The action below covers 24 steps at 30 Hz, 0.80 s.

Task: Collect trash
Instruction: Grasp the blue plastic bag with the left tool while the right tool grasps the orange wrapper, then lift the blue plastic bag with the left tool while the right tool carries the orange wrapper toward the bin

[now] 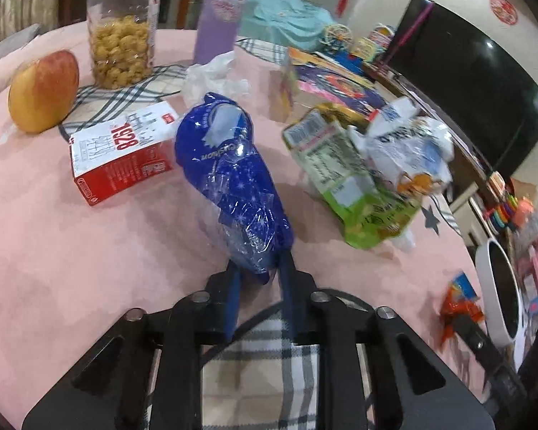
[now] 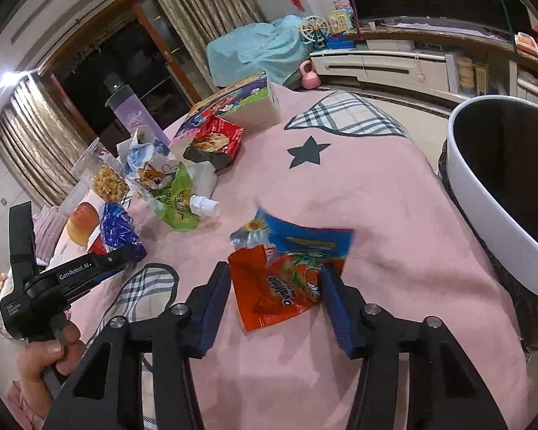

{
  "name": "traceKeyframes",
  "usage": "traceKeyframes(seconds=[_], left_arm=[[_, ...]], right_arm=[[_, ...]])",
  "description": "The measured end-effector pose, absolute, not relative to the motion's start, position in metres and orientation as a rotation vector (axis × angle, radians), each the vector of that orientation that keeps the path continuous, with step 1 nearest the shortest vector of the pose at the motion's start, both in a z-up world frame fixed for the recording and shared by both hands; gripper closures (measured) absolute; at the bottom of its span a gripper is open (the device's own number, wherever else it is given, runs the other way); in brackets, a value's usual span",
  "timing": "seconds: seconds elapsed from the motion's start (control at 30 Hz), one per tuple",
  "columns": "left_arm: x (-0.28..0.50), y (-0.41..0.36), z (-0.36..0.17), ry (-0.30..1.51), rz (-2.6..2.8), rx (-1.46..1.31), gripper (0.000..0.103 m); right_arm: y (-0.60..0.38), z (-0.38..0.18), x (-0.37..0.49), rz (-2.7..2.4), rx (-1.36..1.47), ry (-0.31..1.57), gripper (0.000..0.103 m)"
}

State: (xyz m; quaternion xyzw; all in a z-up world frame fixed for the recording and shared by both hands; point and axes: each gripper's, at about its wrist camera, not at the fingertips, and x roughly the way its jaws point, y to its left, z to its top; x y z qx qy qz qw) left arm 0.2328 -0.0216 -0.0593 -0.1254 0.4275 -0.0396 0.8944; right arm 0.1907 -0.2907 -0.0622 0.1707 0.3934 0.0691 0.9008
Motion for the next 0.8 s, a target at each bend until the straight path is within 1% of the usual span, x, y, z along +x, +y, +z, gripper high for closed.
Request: traceKeyframes(seconds=[0.03, 0.07, 0.1, 0.23, 0.5, 0.8], left_arm=[[0.229, -0.023, -0.058, 0.882, -0.086, -0.255, 0.087], [0.224, -0.023, -0.057, 0.878, -0.095, -0.253, 0.088], [0.220, -0.024, -0.056, 0.878, -0.101, -0.253, 0.088], [0.196, -0.027, -0.055, 0.882, -0.139, -0.251, 0.091], [0.148, -0.056, -0.046, 0.890, -0.254, -0.208, 0.091], [0.113, -0.101, -0.030, 0.873, -0.367, -0.133, 0.092]], right_arm=[[-0.291, -0.060, 0.188, 0.151, 0.359, 0.806, 0.069], [-0.291, -0.059, 0.187, 0.157, 0.364, 0.802, 0.094], [-0.291, -0.059, 0.187, 0.165, 0.369, 0.810, 0.102], [-0.292, -0.057, 0.179, 0.181, 0.371, 0.810, 0.101], [-0.298, -0.045, 0.153, 0.197, 0.386, 0.772, 0.101], [-0.317, -0.032, 0.119, 0.181, 0.406, 0.721, 0.101]])
